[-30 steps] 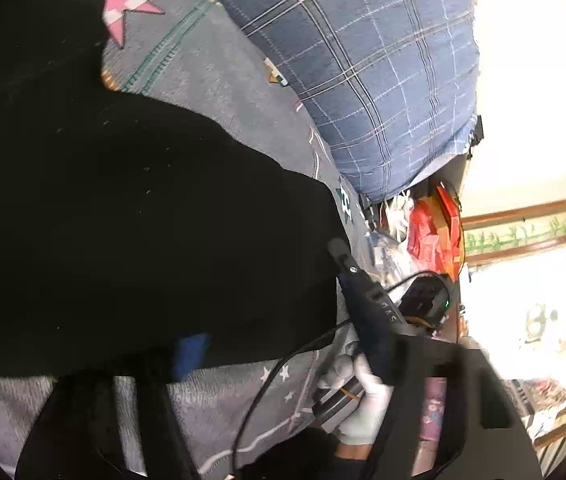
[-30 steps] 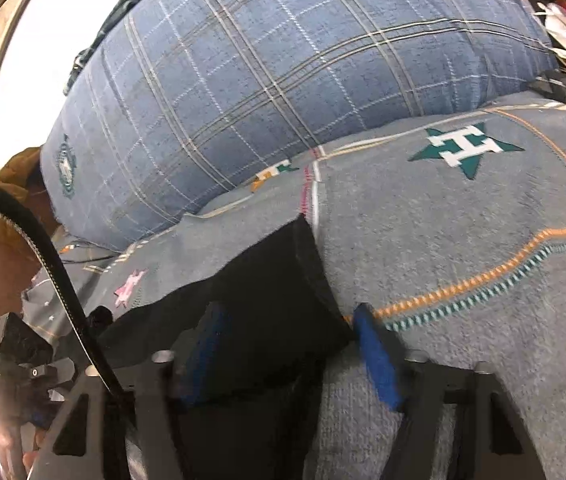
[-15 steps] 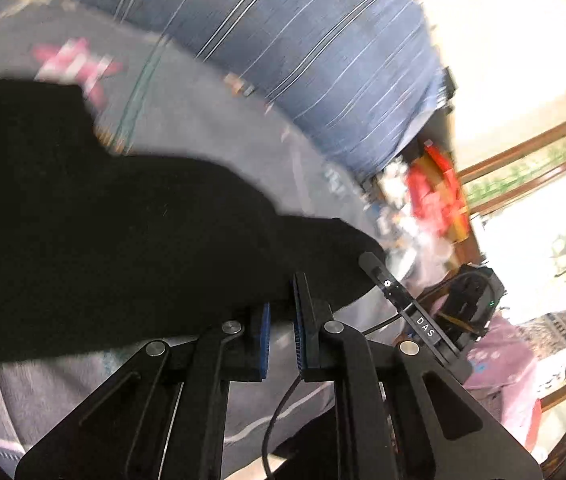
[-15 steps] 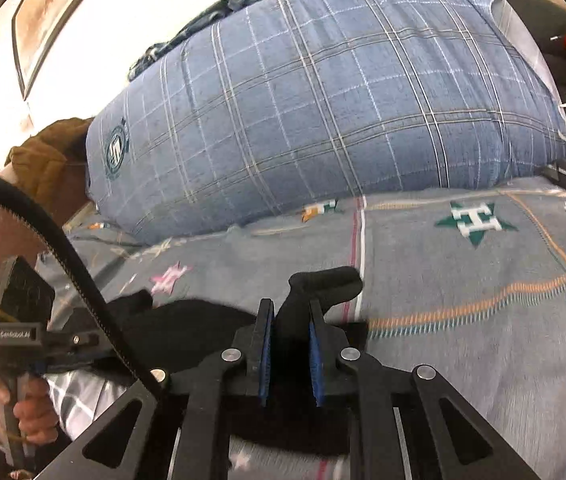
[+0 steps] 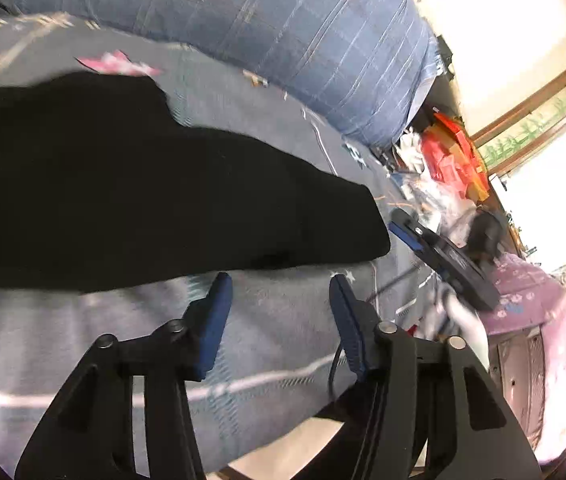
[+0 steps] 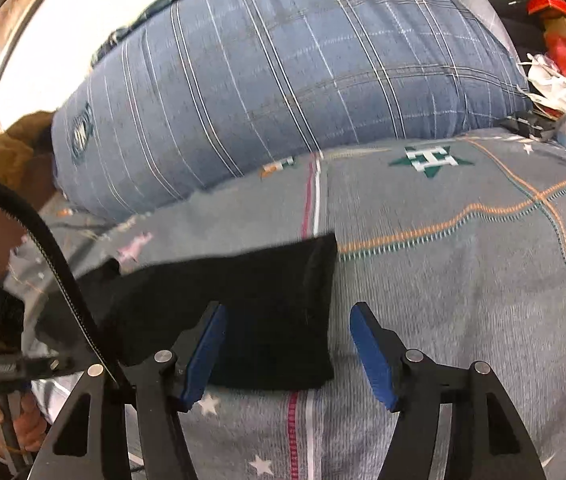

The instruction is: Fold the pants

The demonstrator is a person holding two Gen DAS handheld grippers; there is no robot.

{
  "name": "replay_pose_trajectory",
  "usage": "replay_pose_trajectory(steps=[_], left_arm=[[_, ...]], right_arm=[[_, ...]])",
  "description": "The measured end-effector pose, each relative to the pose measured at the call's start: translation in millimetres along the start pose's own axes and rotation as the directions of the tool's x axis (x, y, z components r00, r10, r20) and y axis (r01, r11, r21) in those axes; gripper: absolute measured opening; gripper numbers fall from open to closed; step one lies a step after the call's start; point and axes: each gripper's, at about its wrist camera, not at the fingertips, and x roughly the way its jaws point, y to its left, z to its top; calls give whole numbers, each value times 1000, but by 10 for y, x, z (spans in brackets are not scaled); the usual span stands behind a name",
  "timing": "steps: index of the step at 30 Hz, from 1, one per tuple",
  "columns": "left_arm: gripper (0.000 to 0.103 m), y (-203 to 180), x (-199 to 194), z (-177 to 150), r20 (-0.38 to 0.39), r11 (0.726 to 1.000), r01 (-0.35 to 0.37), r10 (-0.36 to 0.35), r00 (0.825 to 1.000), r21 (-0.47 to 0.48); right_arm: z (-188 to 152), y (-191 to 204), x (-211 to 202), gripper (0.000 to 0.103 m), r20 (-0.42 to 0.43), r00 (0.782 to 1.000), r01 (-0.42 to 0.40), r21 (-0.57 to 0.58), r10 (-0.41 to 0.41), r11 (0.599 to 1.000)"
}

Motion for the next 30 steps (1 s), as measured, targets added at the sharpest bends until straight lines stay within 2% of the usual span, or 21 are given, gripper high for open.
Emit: replay_pose_trajectory(steps=[3,6,7,8,9,11,13,15,16,19,21,22,23,26,27,29,30], left_arm=[[50,254,-277,-57,44,997,-58,61,997,-53],[50,619,-619,-131,119,983,-120,137,983,-139],[50,748,-735,-138,141,974,-146,171,975,-171],[50,897,-857,-143,158,962,-174,210,965,-211],[50,1004,-950,-143,169,951,-190,234,957,-242],[50,1206,-1134,-147,187,932,-210,271,944,-295],[50,1408,-1364,-152,219,909,-237,323,921,-343],[50,1545,-1578,-179,260,886,-262,375,890,-383],[50,1596,-1648,-191,271,878,-266,389,880,-397],[51,1760,-1777,-245,290,861,-264,412,864,-436],[59,1846,-1780,-272,288,853,-241,402,869,-463],[65,1873,-1770,-274,292,855,-218,385,876,-471],[67,1906,-1767,-268,299,860,-196,365,881,-471],[70,1908,-1664,-234,285,878,-175,324,902,-445],[70,1896,-1640,-222,279,881,-178,322,905,-439],[70,1912,-1555,-227,253,889,-182,307,917,-420],[70,1893,-1514,-196,245,890,-181,302,921,-419]], right_arm=[[98,-65,150,63,-39,998,-40,23,41,999],[122,-106,488,63,-122,992,-26,39,30,999],[116,-83,553,56,-120,991,-56,31,60,998],[113,-41,561,30,-101,991,-88,7,88,996],[109,21,619,23,-127,986,-112,-18,109,994],[93,166,677,15,-155,986,-75,-96,60,993],[119,268,614,14,-162,987,-51,-156,26,986],[168,306,435,14,-136,991,-32,-189,6,981],[180,312,348,14,-126,992,-12,-201,-13,979],[113,323,160,14,-124,986,76,-241,-109,967],[20,263,187,14,-157,977,110,-221,-146,969],[-40,205,237,14,-186,971,112,-205,-151,972],[-112,158,316,15,-218,962,121,-199,-164,972],[-82,171,251,18,-196,964,144,-191,-181,971],[-10,198,194,20,-180,960,179,-198,-215,964],[130,305,67,27,-120,955,244,-212,-272,947],[214,403,-3,29,-78,963,236,-215,-258,948]])
